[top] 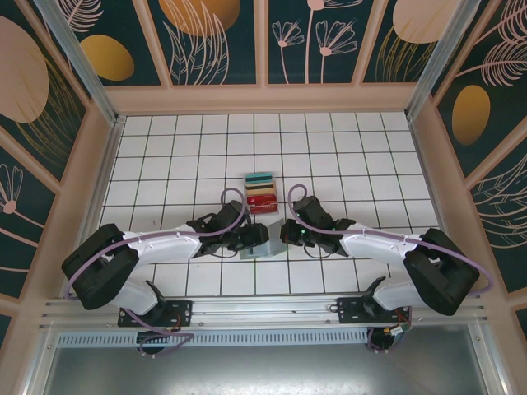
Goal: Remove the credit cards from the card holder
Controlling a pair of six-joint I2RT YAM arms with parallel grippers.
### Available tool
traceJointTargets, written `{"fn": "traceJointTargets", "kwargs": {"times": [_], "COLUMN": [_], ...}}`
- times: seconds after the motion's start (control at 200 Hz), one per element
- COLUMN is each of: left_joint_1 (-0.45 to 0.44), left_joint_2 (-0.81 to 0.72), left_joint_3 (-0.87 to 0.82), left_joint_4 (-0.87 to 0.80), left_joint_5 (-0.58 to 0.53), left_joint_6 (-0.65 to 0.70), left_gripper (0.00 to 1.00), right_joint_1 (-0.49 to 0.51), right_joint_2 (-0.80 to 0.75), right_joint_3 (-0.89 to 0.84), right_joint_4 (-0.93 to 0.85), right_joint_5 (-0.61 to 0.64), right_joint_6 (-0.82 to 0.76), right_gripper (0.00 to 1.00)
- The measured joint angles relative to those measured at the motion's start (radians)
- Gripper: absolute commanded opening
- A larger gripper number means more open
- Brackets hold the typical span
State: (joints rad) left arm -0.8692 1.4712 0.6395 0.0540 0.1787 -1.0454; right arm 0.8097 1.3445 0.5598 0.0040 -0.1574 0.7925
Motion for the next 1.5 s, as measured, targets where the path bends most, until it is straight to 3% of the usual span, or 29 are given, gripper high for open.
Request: {"fn": "traceJointTargets", "kwargs": {"times": [0.255, 0.546, 0.821, 0.966, 1.101, 1.226, 1.496], "left_joint_1": [-0.001, -0.035, -0.045, -0.009, 0.029, 0.032, 0.032], "left_joint_2": [0.007, 0.074, -0.023, -0.103, -0.142, -0.145, -0.142], "left_joint_3": [0.036, 0.129, 0.119, 0.069, 0.001, -0.043, -0.084], "left_joint_4": [0.034, 0.071, 0.002, -0.052, -0.097, -0.114, -0.081], "left_joint_5": [0.046, 0.07, -0.027, -0.093, -0.138, -0.141, -0.119], "left_joint_6": [0.014, 0.032, 0.032, 0.031, 0.033, 0.043, 0.035], "left_gripper": [0.62, 0.61, 0.56, 0.5, 0.35, 0.19, 0.04], "right_joint_1": [0.002, -0.008, -0.025, -0.032, -0.026, -0.016, -0.009], "right_joint_2": [0.0, -0.004, -0.082, -0.093, -0.084, -0.056, 0.08], "right_joint_3": [0.0, -0.001, -0.002, -0.001, 0.012, 0.019, 0.021], "right_joint_4": [0.0, -0.045, -0.076, -0.066, -0.045, 0.004, 0.103], "right_joint_5": [0.001, 0.048, 0.087, 0.057, 0.017, -0.032, -0.147], "right_joint_6": [0.002, 0.002, 0.006, -0.006, -0.011, -0.014, 0.007], "right_gripper": [0.0, 0.3, 0.35, 0.38, 0.34, 0.15, 0.08]}}
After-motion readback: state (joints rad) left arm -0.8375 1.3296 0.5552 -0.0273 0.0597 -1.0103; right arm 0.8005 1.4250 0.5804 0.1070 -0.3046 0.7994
